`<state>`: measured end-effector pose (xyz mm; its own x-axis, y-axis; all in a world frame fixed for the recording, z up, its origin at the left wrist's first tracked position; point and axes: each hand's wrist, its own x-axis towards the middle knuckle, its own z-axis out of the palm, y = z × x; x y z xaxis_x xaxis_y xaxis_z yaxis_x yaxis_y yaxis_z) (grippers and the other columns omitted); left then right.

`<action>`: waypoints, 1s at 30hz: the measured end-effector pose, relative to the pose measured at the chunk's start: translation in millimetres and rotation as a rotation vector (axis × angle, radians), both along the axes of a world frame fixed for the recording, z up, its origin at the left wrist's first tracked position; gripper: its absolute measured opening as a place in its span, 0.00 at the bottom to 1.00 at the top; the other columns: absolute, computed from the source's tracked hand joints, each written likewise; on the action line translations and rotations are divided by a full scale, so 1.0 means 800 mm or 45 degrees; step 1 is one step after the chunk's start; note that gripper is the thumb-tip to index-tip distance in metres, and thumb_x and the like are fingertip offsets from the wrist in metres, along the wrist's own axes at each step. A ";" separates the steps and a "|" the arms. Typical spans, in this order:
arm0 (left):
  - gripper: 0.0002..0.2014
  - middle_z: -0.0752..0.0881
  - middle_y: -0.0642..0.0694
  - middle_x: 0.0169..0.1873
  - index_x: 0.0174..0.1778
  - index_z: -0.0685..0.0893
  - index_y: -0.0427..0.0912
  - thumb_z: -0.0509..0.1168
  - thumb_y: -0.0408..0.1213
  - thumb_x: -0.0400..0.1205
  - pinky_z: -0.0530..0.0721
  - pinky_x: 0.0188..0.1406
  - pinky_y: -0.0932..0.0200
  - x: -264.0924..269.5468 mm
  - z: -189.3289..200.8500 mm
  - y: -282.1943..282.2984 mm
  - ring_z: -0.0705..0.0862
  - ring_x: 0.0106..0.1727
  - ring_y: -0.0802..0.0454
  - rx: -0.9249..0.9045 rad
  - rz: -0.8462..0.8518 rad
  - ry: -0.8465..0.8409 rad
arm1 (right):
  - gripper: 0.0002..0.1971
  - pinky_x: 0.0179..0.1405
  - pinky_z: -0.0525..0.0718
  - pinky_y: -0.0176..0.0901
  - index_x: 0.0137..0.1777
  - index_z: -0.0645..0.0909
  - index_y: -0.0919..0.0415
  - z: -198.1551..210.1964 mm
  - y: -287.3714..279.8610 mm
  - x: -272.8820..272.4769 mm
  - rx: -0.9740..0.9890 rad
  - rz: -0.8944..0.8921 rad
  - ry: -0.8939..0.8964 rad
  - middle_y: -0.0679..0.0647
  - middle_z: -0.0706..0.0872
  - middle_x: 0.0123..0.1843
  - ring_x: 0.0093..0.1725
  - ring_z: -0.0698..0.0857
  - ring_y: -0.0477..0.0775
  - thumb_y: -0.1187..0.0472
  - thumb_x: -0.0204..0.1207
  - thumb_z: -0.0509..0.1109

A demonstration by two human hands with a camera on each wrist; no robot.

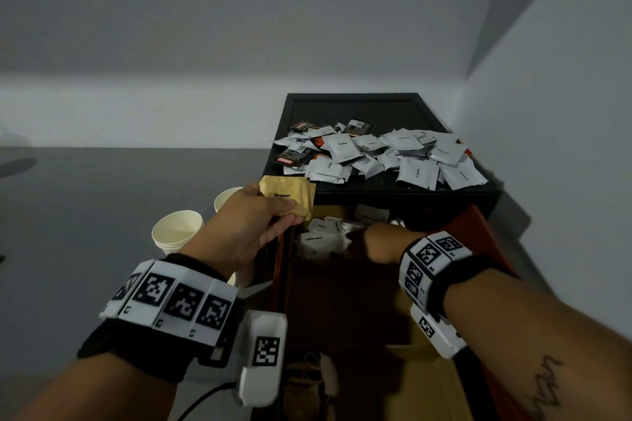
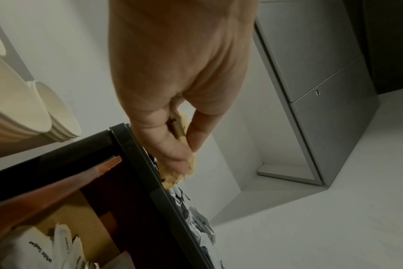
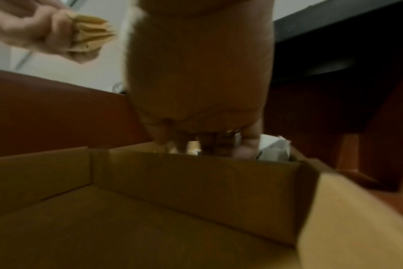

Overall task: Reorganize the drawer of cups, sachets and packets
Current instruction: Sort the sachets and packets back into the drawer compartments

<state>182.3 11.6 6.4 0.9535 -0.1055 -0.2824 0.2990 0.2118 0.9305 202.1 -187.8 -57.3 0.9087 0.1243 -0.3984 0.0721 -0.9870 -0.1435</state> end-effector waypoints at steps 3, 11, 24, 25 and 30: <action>0.18 0.84 0.39 0.43 0.66 0.75 0.35 0.61 0.22 0.81 0.82 0.23 0.71 0.000 0.000 0.001 0.88 0.26 0.55 -0.007 0.008 0.005 | 0.17 0.63 0.77 0.50 0.67 0.78 0.65 -0.003 0.000 0.007 -0.097 -0.010 -0.067 0.62 0.81 0.66 0.65 0.79 0.63 0.61 0.82 0.60; 0.16 0.84 0.39 0.41 0.64 0.76 0.35 0.61 0.21 0.81 0.83 0.23 0.71 0.000 0.000 0.000 0.88 0.25 0.55 -0.008 -0.002 0.000 | 0.17 0.67 0.74 0.50 0.70 0.76 0.62 0.003 0.035 0.005 0.150 0.036 -0.026 0.61 0.78 0.71 0.70 0.76 0.62 0.62 0.83 0.61; 0.17 0.86 0.39 0.41 0.64 0.77 0.36 0.63 0.21 0.80 0.82 0.22 0.71 0.003 0.002 0.004 0.88 0.26 0.54 -0.026 -0.001 0.017 | 0.20 0.73 0.68 0.48 0.75 0.68 0.70 -0.007 0.024 0.017 -0.007 -0.244 -0.008 0.65 0.70 0.76 0.75 0.70 0.62 0.65 0.85 0.55; 0.16 0.86 0.39 0.40 0.63 0.77 0.36 0.63 0.21 0.79 0.83 0.23 0.71 0.002 0.002 0.004 0.88 0.26 0.55 -0.019 -0.012 0.010 | 0.19 0.71 0.70 0.49 0.73 0.71 0.70 -0.009 0.024 0.017 0.040 -0.235 -0.041 0.66 0.73 0.74 0.74 0.72 0.64 0.65 0.85 0.56; 0.16 0.86 0.40 0.40 0.58 0.78 0.38 0.63 0.18 0.78 0.85 0.26 0.71 -0.003 0.005 0.005 0.88 0.29 0.54 -0.007 -0.041 0.006 | 0.17 0.67 0.73 0.49 0.69 0.75 0.71 -0.008 0.020 0.014 0.088 -0.205 -0.085 0.67 0.78 0.69 0.69 0.76 0.65 0.67 0.82 0.58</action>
<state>180.0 15.8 10.0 0.9481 -0.1377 -0.2865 0.3104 0.2069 0.9278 213.6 -172.0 -63.6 0.9433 0.0000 -0.3320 -0.0746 -0.9744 -0.2119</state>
